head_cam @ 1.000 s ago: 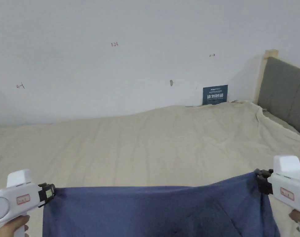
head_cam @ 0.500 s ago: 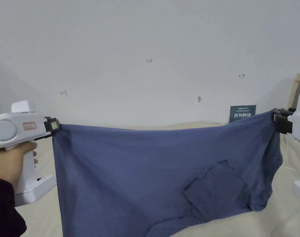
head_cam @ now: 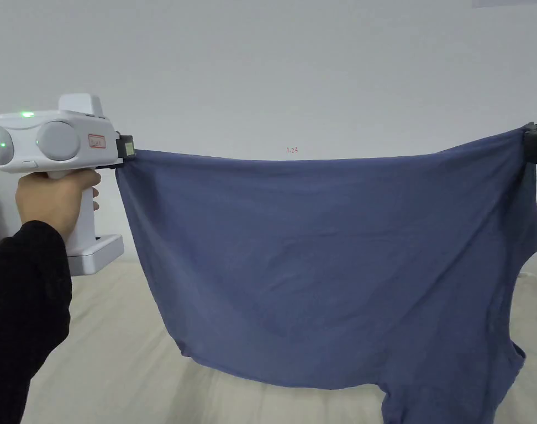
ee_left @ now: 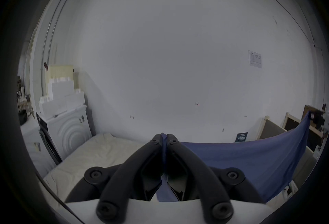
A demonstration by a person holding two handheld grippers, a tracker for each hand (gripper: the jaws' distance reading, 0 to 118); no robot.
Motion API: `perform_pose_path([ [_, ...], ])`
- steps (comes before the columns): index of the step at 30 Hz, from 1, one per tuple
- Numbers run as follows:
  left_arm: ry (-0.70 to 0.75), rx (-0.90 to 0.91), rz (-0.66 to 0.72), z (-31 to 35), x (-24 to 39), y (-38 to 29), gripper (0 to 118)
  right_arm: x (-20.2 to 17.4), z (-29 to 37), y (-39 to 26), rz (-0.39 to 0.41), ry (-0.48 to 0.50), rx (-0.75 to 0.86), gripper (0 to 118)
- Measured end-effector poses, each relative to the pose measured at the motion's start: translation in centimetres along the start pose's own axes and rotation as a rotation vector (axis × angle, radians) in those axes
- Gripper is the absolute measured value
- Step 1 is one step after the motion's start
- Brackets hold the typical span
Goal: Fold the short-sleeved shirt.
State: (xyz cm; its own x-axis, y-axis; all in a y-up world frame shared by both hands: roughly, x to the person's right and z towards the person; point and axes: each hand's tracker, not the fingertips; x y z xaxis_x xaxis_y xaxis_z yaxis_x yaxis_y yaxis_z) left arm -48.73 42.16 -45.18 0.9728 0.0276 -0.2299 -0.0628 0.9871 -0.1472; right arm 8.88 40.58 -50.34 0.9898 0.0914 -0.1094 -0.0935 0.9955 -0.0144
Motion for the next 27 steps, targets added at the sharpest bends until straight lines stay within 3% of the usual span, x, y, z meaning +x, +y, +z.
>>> perform_pose_path([
  [8, 0.002, -0.016, -0.028, -3.2, 1.1, -4.5, 0, 0.8, -2.2, -3.9, 0.029, 0.014, 0.009, 4],
  [17, -0.010, -0.220, -0.005, -4.8, 1.4, -16.1, 0, 1.2, -2.0, -15.8, -0.004, 0.062, -0.173, 4],
  [19, -0.018, -0.256, 0.002, -4.1, 1.2, -19.1, 0, 1.0, -0.5, -18.5, -0.051, 0.075, -0.216, 4],
  [27, -0.047, -0.377, -0.053, 3.3, 0.2, -30.1, 0, -0.1, 9.1, -27.3, -0.090, 0.092, -0.313, 4],
])
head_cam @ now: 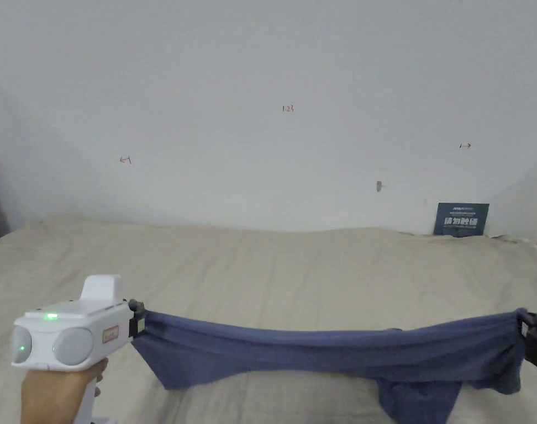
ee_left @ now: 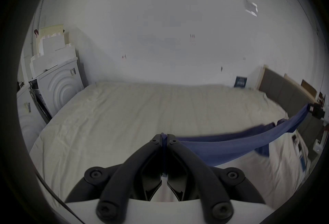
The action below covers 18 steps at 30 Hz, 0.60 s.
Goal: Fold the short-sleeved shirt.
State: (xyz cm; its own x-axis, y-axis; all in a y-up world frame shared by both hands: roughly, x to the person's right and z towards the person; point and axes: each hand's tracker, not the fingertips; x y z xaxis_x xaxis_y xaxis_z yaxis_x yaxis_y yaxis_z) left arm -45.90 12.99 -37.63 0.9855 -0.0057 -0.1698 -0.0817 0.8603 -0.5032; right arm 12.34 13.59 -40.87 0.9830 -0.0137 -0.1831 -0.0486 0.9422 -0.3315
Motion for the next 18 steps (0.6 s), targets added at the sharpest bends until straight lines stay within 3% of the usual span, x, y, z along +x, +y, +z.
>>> perform_pose_path([
  [10, -0.002, -0.165, 0.021, 6.3, -1.8, -14.2, 0, -2.6, 11.8, -11.1, -0.017, -0.010, -0.091, 4],
  [18, 0.020, -0.228, 0.083, 11.1, -3.2, -20.9, 0, -2.6, 18.1, -16.8, -0.085, -0.021, -0.155, 4],
])
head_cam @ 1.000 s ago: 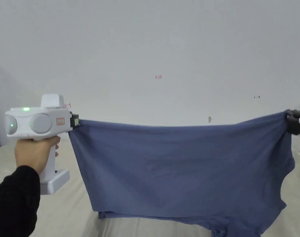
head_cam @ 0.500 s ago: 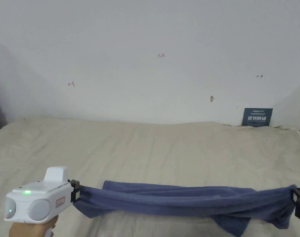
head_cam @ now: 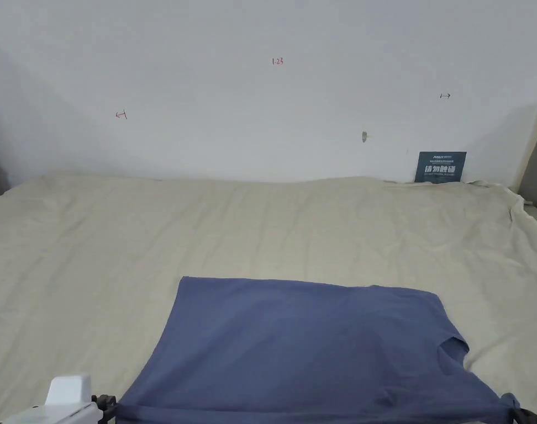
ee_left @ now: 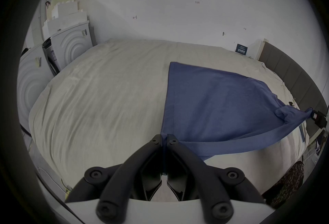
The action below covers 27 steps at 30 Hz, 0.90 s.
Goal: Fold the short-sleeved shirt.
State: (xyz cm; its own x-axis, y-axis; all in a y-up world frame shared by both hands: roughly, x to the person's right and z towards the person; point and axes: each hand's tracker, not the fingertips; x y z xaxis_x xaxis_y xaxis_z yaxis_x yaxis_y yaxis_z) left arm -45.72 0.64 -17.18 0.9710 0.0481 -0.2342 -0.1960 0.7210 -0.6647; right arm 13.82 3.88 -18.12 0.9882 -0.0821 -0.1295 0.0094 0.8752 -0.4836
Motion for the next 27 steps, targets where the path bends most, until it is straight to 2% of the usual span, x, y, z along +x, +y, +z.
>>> perform_pose_path([
  [4, 0.012, -0.022, 0.011, 1.2, -1.1, -2.8, 0, 0.5, 1.6, -2.3, -0.029, 0.001, -0.031, 4],
  [8, 0.012, -0.047, 0.023, 1.7, -1.5, -4.9, 0, 0.2, 2.5, -4.2, -0.008, -0.001, -0.069, 4],
  [10, 0.019, -0.059, 0.029, 1.4, -1.5, -5.8, 0, 0.3, 2.5, -5.0, -0.029, -0.009, -0.096, 4],
  [14, 0.025, -0.104, 0.034, -0.2, -1.3, -7.3, 0, 1.4, 0.4, -7.4, -0.039, -0.070, -0.169, 4],
  [19, 0.054, -0.159, 0.042, -1.8, -0.9, -9.0, 1, 2.0, -2.5, -10.1, -0.169, -0.116, -0.318, 4],
  [24, 0.069, -0.209, 0.116, -2.3, -0.7, -9.8, 2, 1.9, -3.9, -11.2, -0.173, -0.159, -0.427, 4],
  [25, 0.075, -0.202, 0.133, -2.2, -0.7, -9.7, 3, 1.5, -3.8, -11.2, -0.168, -0.152, -0.433, 4],
  [27, 0.082, -0.216, 0.162, -2.1, -0.7, -9.4, 15, 1.4, -3.7, -11.0, -0.160, -0.150, -0.424, 5],
])
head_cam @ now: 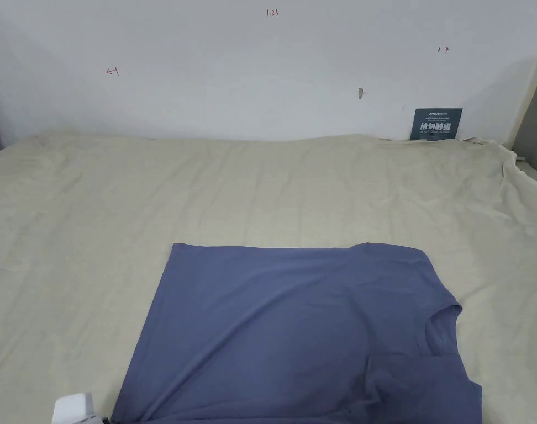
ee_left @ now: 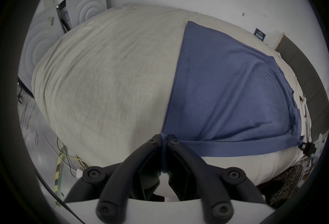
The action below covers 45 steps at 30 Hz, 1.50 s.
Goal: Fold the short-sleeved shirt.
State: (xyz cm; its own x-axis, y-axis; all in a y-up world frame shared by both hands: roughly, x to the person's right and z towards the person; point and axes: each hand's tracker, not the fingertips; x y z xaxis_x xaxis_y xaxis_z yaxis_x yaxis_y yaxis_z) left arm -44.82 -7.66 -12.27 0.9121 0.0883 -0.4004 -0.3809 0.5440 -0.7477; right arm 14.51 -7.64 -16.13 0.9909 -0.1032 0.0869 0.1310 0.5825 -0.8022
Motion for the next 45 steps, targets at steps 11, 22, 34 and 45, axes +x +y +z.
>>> perform_pose_path([
  [11, -0.032, 0.279, -0.040, 7.8, 3.3, 3.9, 100, -4.2, 10.4, 6.9, 0.095, 0.047, 0.322, 84],
  [22, -0.024, 0.602, -0.214, 13.7, 7.9, 5.9, 82, -8.0, 16.1, 10.2, 0.181, 0.064, 0.679, 83],
  [34, -0.143, 0.639, -0.212, 14.5, 8.4, 5.4, 0, -9.4, 16.8, 9.2, 0.194, 0.069, 0.722, 0],
  [45, -0.074, 0.291, -0.128, 10.0, 5.6, 5.6, 9, -9.3, 16.5, 9.0, 0.168, 0.085, 0.686, 0],
])
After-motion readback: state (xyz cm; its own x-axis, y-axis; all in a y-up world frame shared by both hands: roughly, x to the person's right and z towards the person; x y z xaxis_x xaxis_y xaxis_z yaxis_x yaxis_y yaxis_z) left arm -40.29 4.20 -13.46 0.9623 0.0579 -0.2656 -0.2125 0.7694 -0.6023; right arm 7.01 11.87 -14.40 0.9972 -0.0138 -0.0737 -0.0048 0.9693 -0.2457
